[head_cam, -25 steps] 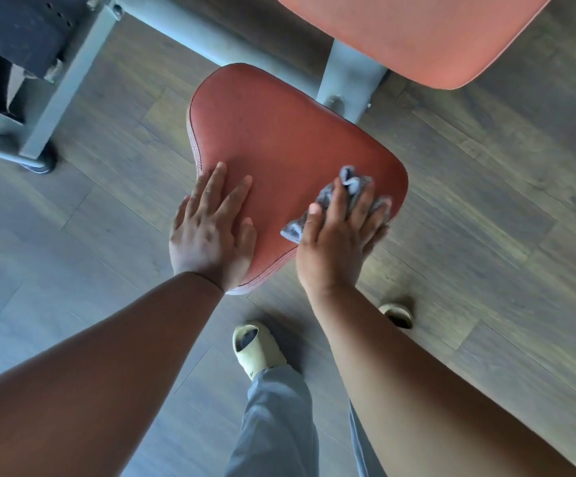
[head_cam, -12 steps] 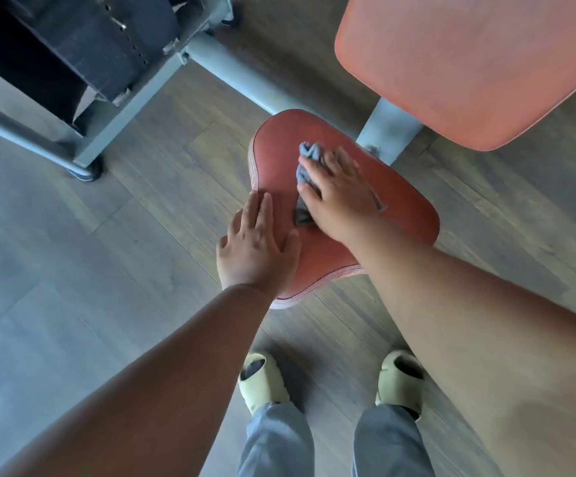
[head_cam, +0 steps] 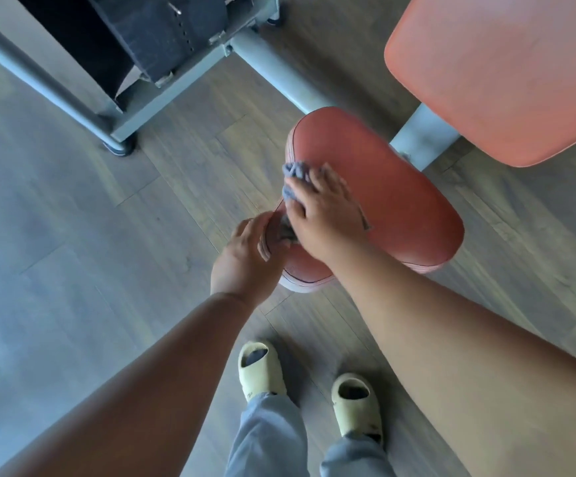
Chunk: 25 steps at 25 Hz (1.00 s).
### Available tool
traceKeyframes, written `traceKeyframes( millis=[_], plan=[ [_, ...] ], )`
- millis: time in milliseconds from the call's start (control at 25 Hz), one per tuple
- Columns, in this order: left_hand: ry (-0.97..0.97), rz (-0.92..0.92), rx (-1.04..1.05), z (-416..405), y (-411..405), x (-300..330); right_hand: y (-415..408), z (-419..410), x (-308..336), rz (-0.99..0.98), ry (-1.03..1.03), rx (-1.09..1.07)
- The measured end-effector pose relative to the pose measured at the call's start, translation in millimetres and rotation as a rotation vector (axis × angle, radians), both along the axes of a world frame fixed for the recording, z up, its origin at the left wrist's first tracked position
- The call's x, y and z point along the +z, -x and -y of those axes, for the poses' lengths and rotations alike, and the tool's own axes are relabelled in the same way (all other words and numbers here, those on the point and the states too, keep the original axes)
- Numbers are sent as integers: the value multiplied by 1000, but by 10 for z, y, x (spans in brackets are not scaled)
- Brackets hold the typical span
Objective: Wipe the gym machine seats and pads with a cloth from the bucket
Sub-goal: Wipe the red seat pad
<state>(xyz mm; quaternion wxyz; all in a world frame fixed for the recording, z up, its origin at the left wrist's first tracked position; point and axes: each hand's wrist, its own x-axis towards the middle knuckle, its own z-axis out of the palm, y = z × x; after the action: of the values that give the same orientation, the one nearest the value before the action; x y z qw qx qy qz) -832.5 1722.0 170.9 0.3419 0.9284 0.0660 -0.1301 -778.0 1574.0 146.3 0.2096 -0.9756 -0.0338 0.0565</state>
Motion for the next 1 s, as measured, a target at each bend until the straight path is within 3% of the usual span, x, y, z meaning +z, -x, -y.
traceKeyframes(
  millis=[160, 280, 360, 520, 840, 1000],
  plan=[
    [26, 17, -55, -97, 350, 29, 608, 383, 54, 34, 20, 249],
    [86, 12, 41, -57, 496, -7, 226, 426, 49, -66, 41, 35],
    [178, 30, 169, -29, 536, -46, -106, 157, 36, -60, 49, 9],
    [401, -21, 474, -2, 566, -113, -203, -318, 100, -63, 133, 425],
    [298, -48, 301, -124, 628, -61, 415, -86, 61, 204, 19, 521],
    [299, -37, 302, -94, 658, -31, 648, 164, 35, 173, 45, 359]
  ],
)
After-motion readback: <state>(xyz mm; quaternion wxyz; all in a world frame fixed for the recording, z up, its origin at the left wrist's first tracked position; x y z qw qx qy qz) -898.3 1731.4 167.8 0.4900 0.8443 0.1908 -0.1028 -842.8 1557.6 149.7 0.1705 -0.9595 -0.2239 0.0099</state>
